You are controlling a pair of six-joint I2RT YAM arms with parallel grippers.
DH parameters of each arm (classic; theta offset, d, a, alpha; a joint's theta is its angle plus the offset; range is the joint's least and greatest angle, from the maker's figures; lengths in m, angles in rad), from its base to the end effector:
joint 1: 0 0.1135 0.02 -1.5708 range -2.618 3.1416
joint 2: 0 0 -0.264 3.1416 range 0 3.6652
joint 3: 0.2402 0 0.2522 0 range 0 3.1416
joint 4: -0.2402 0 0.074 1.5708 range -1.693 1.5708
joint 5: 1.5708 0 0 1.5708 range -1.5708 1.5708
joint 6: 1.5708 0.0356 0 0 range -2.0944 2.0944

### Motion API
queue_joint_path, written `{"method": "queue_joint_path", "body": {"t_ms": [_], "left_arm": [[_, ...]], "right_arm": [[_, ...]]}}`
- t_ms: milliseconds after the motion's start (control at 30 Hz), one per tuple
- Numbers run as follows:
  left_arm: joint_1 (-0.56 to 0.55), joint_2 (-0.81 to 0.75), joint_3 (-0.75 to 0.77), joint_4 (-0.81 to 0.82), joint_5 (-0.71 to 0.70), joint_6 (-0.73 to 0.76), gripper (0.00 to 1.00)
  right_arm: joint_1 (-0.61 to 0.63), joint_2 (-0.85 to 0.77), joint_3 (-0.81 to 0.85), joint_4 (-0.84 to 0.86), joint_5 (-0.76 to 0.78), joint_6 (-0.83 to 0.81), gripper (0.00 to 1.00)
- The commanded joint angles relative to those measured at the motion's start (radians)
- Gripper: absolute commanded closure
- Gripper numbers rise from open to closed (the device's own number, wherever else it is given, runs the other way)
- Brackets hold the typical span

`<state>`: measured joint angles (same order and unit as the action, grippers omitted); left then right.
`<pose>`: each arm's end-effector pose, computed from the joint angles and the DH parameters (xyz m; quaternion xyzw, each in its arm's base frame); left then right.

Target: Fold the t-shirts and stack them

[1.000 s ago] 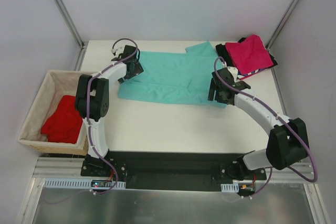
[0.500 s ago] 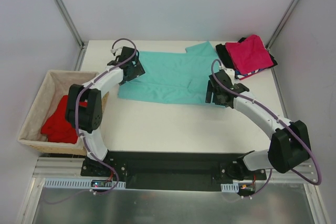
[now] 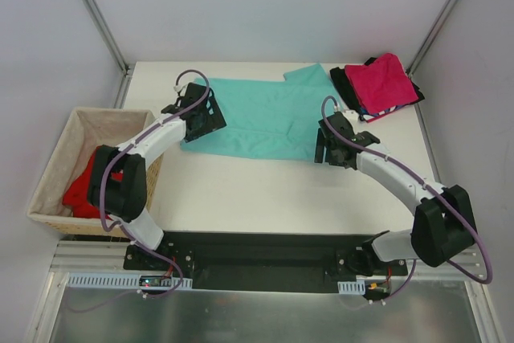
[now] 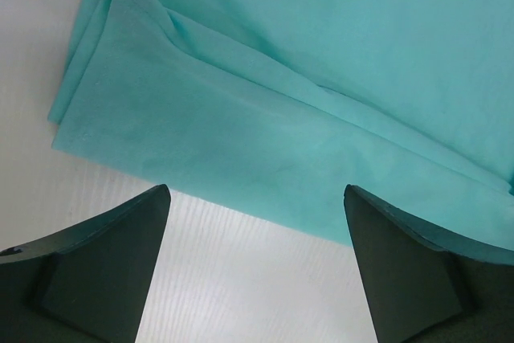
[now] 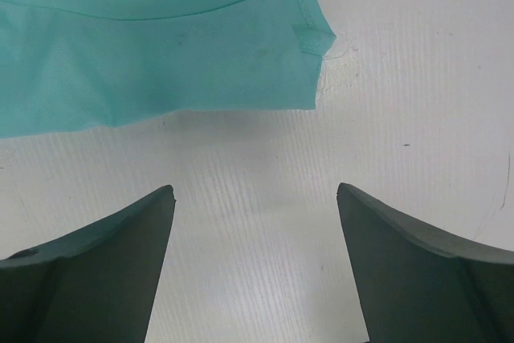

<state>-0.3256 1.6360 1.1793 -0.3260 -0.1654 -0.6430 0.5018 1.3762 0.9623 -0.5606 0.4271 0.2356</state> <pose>0.3438 -0.1099 0.2458 -0.1767 0.9036 -0.1106 0.3741 0.2500 0.1204 0.2409 -0.0623 0.9342 -0.0855 0.3408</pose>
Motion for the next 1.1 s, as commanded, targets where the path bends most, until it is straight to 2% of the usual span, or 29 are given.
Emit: {"method": "queue_joint_path", "body": {"t_ms": [0,233,567,900,1067], "left_arm": [[0.002,0.068,0.016,-0.016,0.003,0.011,0.11],[0.002,0.185,0.068,-0.062,-0.017,0.032,0.12],[0.002,0.269,0.138,-0.087,-0.077,0.052,0.11],[0.002,0.286,0.141,-0.088,-0.088,0.055,0.11],[0.002,0.268,0.137,-0.09,-0.091,0.059,0.11]], "right_arm": [[0.004,-0.054,0.0,-0.002,0.018,0.001,0.14],[0.004,-0.066,-0.002,-0.007,0.025,-0.002,0.13],[0.004,-0.068,-0.01,0.001,0.025,-0.002,0.14],[-0.029,0.09,0.027,0.004,0.025,0.011,0.14],[-0.051,0.156,0.085,-0.028,0.074,-0.004,0.14]]}}
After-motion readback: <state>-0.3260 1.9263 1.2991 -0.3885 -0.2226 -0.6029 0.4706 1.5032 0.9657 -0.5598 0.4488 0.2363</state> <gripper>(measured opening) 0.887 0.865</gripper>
